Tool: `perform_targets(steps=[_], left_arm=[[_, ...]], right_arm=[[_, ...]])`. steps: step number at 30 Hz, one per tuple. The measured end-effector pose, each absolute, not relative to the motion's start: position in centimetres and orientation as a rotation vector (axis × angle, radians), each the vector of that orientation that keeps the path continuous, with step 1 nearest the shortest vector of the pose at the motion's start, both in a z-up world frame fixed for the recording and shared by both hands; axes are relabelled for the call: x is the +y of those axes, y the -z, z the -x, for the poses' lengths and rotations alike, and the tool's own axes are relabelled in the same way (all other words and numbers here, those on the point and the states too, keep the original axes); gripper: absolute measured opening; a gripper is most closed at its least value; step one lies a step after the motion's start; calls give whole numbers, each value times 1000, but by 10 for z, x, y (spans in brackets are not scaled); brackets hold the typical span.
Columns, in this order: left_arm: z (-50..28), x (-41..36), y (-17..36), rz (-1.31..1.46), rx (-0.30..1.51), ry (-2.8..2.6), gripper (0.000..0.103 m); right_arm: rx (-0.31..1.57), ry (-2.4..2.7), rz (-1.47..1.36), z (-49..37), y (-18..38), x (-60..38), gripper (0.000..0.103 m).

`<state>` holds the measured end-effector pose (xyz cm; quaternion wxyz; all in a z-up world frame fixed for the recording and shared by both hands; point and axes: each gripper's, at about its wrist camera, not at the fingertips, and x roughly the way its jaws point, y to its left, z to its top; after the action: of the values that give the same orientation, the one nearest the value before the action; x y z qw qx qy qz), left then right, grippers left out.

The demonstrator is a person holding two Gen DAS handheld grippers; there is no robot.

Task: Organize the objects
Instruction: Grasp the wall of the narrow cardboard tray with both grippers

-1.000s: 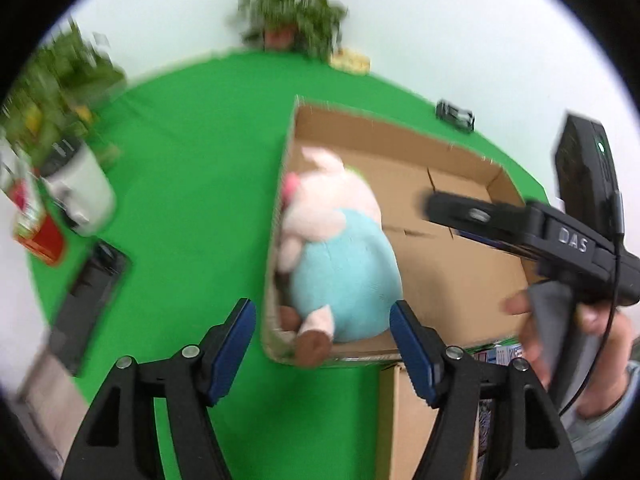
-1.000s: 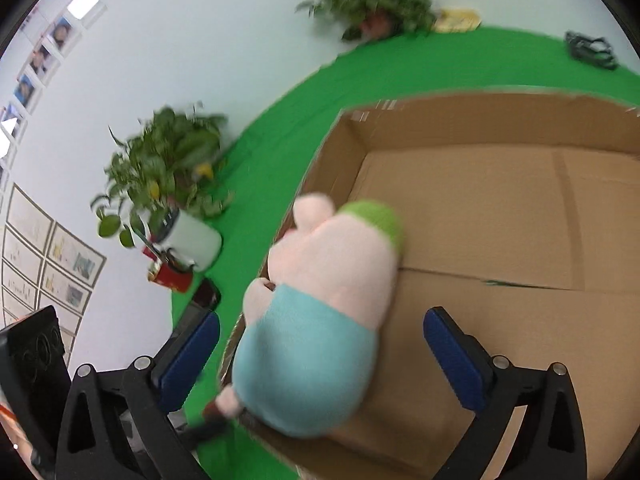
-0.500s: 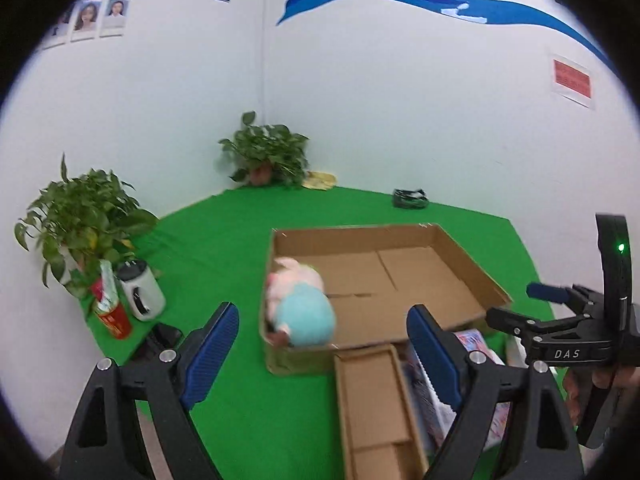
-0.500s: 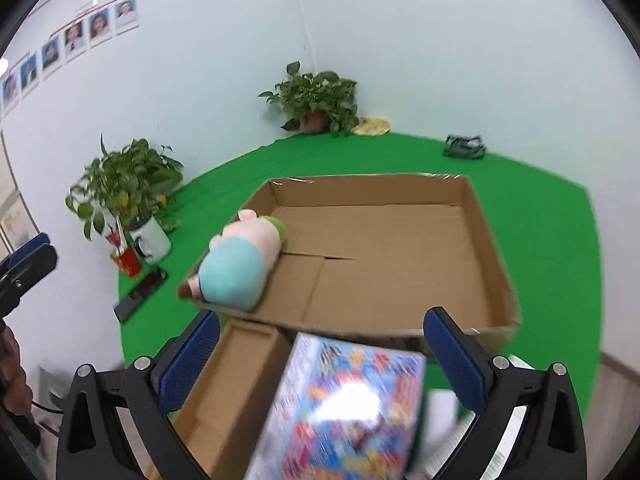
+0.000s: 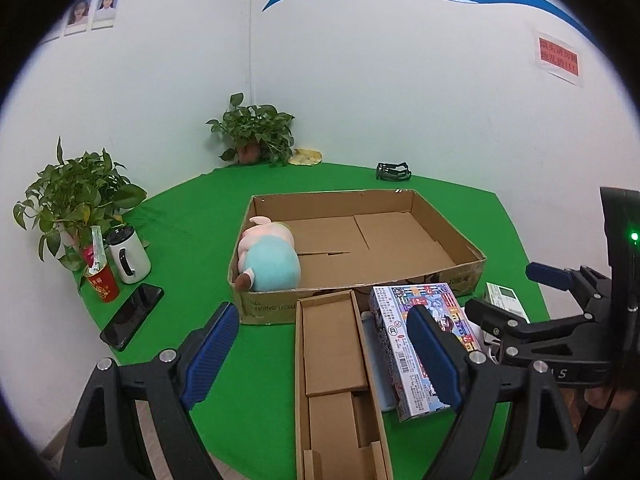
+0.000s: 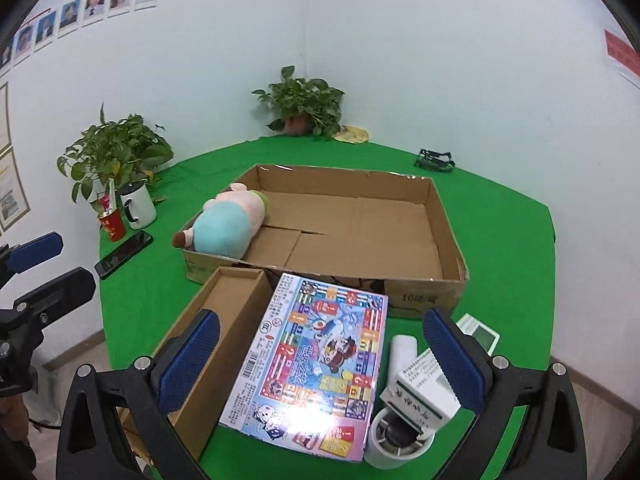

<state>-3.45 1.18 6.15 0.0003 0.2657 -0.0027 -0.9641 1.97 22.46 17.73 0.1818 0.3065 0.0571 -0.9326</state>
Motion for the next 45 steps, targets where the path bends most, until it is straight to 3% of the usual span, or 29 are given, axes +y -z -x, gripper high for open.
perform_targets(steps=[20, 26, 31, 34, 36, 40, 41, 44, 45], left_arm=[[63, -5, -48, -837, 143, 3080, 83], [69, -10, -30, -1044, 186, 3098, 83], [69, -32, 7, -1315, 334, 3057, 80], [68, -43, 33, -1444, 426, 2990, 69], [66, -47, 48, -1517, 483, 2949, 61], [63, -51, 69, -1635, 569, 2896, 42], [63, -51, 74, -1664, 590, 2884, 31], [61, -46, 82, -1727, 612, 2865, 20], [60, -44, 85, -1739, 619, 2861, 20]], right_arm=[[356, 2659, -859, 10, -173, 181, 102], [269, 2552, -919, 13, -159, 176, 102], [204, 2349, -1031, -6, -133, 167, 101], [192, 2246, -1137, -17, -109, 151, 93], [208, 2180, -1212, -21, -92, 140, 80], [269, 2100, -1258, -31, -75, 121, 67], [277, 2089, -1263, -33, -73, 118, 60], [289, 2072, -1298, -33, -67, 109, 46], [299, 2083, -1301, -33, -66, 107, 37]])
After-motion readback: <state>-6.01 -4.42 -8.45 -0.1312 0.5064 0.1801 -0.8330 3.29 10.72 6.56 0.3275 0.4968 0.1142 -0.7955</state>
